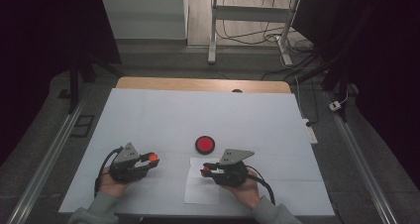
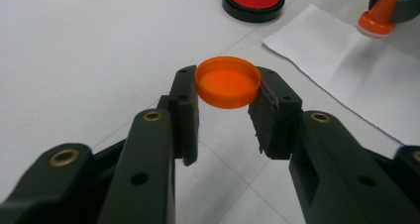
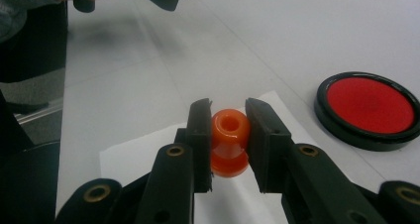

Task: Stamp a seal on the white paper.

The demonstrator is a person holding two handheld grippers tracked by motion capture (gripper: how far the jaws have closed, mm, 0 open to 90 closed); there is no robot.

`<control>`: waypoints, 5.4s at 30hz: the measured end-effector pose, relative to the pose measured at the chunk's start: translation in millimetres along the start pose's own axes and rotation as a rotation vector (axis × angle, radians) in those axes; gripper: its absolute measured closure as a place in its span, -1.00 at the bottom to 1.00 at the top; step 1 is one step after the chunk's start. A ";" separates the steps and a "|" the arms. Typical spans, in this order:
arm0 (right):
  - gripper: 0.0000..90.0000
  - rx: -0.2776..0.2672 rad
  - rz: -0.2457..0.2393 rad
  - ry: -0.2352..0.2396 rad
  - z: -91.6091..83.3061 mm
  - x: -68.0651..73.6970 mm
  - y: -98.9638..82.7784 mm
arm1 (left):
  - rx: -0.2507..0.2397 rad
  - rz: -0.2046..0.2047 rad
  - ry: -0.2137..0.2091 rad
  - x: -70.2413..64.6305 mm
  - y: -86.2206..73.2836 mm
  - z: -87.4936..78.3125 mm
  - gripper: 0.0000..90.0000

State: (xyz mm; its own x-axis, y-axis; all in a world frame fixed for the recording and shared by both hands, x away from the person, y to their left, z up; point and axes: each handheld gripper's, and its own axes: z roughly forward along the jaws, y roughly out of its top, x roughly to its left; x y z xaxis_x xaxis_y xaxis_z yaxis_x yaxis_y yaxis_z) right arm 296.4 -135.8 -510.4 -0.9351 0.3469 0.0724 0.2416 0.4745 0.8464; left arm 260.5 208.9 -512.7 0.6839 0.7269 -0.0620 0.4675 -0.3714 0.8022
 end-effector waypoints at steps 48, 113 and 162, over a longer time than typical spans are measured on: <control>0.60 0.104 -0.073 -0.013 22.6 4.0 -7.5 | 0.003 -0.003 0.007 -0.2 -1.3 -0.2 0.43; 0.62 0.079 -0.102 -0.027 23.7 6.8 -15.9 | -0.004 -0.003 0.011 -2.7 -1.7 -2.4 0.43; 0.60 -0.114 0.019 -0.023 -11.4 -10.1 6.3 | -0.017 -0.016 0.005 -0.8 -1.5 -3.1 0.42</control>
State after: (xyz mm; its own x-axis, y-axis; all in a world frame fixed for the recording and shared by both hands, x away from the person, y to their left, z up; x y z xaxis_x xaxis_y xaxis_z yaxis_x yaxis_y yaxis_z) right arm 304.4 -145.5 -499.8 -0.9242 0.3740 0.0776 0.2267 0.3735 0.8995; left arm 257.6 210.7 -512.0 0.6739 0.7353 -0.0720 0.4685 -0.3499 0.8112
